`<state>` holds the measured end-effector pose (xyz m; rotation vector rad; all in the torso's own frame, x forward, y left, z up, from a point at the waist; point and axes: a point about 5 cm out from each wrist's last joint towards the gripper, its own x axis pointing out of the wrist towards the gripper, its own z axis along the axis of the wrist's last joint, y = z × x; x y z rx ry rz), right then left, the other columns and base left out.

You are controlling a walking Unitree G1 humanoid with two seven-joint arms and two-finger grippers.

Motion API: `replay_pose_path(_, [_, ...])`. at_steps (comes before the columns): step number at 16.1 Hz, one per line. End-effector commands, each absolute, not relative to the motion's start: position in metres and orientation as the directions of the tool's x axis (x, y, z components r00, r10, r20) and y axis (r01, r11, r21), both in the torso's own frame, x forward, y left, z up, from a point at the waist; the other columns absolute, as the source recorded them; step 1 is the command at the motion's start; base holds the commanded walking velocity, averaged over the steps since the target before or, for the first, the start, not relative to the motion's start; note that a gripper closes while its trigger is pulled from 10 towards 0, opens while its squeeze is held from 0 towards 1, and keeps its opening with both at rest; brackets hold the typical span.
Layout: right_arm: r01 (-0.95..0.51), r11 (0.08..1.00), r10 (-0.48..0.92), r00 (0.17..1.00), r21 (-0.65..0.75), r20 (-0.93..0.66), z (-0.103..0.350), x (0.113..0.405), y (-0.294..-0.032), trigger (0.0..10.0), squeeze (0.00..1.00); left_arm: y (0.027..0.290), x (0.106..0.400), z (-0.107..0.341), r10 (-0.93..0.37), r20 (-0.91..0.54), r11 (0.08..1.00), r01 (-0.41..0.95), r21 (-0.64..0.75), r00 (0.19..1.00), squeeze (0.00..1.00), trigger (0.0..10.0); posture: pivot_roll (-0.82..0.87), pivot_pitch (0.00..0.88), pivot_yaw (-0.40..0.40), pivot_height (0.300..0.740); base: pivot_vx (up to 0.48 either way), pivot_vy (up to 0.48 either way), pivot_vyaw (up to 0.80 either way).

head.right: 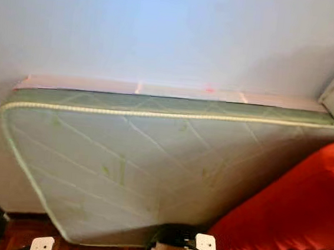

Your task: Clean up the room

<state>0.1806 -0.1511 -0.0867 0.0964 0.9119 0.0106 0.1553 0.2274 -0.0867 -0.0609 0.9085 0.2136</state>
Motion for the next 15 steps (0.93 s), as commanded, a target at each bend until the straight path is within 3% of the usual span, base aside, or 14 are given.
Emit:
replay_pose_path(1, [0.045,0.995,0.038,0.620,0.084,-0.783,-0.086,0.183,-0.156,10.0,0.00,0.225,0.154,-0.087,0.148,-0.784,0.977,-0.210,0.023,0.603,0.00,10.0,0.10,0.000,-0.099,0.726,0.000,0.000,0.00])
replay_pose_path(5, [0.051,0.992,0.057,0.658,0.119,-0.751,-0.080,0.193,-0.151,10.0,0.00,0.224,0.159,-0.082,0.132,-0.716,0.974,-0.222,-0.033,0.685,0.00,10.0,0.10,0.000,-0.097,0.726,0.000,0.000,0.00])
replay_pose_path(8, [0.054,0.983,0.079,0.747,0.178,-0.661,-0.065,0.216,-0.149,10.0,0.00,0.223,0.163,-0.076,0.122,-0.638,0.973,-0.220,-0.076,0.760,0.00,10.0,0.09,0.000,-0.098,0.726,0.000,0.000,0.00])
replay_pose_path(10, [0.054,0.979,0.076,0.794,0.194,-0.603,-0.052,0.235,-0.148,10.0,0.00,0.203,0.255,-0.013,0.089,-0.320,0.987,-0.126,-0.095,0.943,0.00,10.0,0.09,0.000,-0.108,0.726,0.000,0.000,0.00])
replay_pose_path(12, [0.055,0.979,0.074,0.801,0.197,-0.594,-0.050,0.239,-0.148,10.0,0.00,0.198,0.267,-0.004,0.065,-0.283,0.991,-0.094,-0.090,0.957,0.00,10.0,0.09,0.001,-0.113,0.726,0.000,0.000,0.00])
replay_pose_path(15, [0.096,0.980,0.035,0.780,0.175,-0.625,-0.055,0.232,-0.154,10.0,0.00,0.204,0.249,-0.021,0.073,-0.353,0.989,-0.113,-0.095,0.933,0.00,10.0,0.09,0.014,-0.117,0.726,0.000,0.000,0.00])
